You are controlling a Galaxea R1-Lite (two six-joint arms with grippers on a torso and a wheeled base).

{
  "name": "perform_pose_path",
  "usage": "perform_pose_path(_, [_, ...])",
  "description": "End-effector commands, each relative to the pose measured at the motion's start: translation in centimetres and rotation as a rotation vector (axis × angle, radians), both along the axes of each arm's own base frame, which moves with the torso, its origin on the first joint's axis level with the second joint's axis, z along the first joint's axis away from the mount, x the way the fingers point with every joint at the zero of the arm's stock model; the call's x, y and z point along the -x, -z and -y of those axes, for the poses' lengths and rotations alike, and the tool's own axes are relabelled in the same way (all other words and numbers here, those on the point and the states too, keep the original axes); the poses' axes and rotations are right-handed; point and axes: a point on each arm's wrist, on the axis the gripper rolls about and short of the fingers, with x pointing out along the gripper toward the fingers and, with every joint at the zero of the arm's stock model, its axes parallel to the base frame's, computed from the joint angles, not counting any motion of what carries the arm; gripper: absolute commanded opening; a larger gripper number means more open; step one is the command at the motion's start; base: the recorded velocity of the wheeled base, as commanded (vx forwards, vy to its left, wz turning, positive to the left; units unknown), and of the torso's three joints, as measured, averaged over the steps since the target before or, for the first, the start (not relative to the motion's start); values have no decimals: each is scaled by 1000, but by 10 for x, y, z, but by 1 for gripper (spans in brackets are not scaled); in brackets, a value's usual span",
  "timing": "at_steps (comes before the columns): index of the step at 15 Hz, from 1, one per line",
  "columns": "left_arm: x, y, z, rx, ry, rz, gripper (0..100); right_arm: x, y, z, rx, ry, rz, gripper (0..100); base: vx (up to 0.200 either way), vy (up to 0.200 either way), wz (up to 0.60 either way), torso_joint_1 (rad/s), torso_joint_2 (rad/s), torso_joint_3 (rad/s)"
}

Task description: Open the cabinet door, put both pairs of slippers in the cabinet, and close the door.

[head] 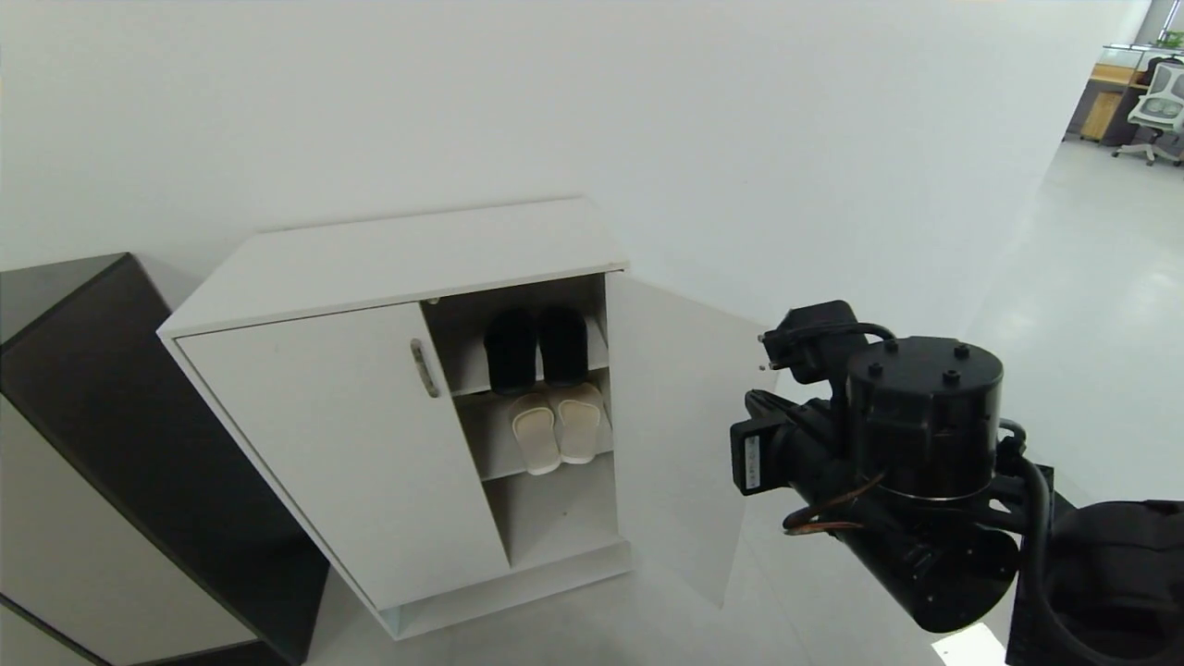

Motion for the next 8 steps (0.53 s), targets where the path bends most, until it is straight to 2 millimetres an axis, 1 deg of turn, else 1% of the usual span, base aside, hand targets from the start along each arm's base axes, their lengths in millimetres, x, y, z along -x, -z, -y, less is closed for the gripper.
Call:
perform_pose_path(1, [0, 0, 0, 0, 0, -1, 0, -10, -15, 3, -38, 30, 32, 0, 0, 0, 0, 0, 0, 0])
perform_pose_path(2, [0, 0, 0, 0, 0, -1, 0, -19, -22, 6, -35, 58, 30, 0, 0, 0, 0, 0, 0, 0])
perform_pose_path(3, [0, 0, 0, 0, 0, -1, 0, -23, -26, 7, -29, 69, 24, 0, 0, 0, 0, 0, 0, 0])
perform_pose_path(4, [0, 0, 0, 0, 0, -1, 0, -37, -40, 12, -29, 110, 2, 0, 0, 0, 0, 0, 0, 0])
perform_pose_path(5, [0, 0, 0, 0, 0, -1, 0, -42, -47, 13, -39, 124, 0, 0, 0, 0, 0, 0, 0, 0])
perform_pose_path(6, [0, 0, 0, 0, 0, -1, 0, -54, -61, 15, -50, 146, -6, 0, 0, 0, 0, 0, 0, 0])
perform_pose_path(8, [0, 0, 0, 0, 1, -1, 0, -76, -68, 18, -44, 187, -24, 0, 0, 0, 0, 0, 0, 0])
